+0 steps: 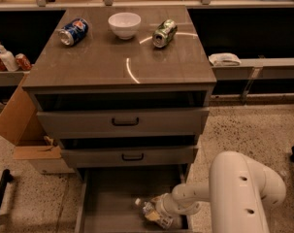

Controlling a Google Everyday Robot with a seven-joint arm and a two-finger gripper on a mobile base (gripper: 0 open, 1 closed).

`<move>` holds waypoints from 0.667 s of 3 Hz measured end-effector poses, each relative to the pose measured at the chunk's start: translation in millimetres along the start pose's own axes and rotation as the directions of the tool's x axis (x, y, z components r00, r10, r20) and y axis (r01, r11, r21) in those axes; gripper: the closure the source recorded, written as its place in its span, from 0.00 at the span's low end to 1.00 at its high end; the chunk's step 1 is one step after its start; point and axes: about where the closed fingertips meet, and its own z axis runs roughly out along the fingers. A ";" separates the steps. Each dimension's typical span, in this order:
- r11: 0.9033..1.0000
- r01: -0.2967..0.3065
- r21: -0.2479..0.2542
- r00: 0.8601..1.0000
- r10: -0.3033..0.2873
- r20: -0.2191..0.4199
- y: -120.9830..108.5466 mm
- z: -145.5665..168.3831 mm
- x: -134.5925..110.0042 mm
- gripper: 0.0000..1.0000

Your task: Pick blue plastic bottle from bottom drawer and place on counter

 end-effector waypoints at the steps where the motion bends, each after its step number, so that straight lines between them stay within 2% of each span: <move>1: 0.999 0.050 0.007 0.996 -0.051 0.072 1.6 -27.5 -14.3 1.00; 2: 0.993 0.112 0.032 0.977 -0.116 0.180 -10.3 -86.4 -28.9 1.00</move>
Offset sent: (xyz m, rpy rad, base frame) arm 0.0133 -0.0533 0.1271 0.2156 -0.2143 0.0699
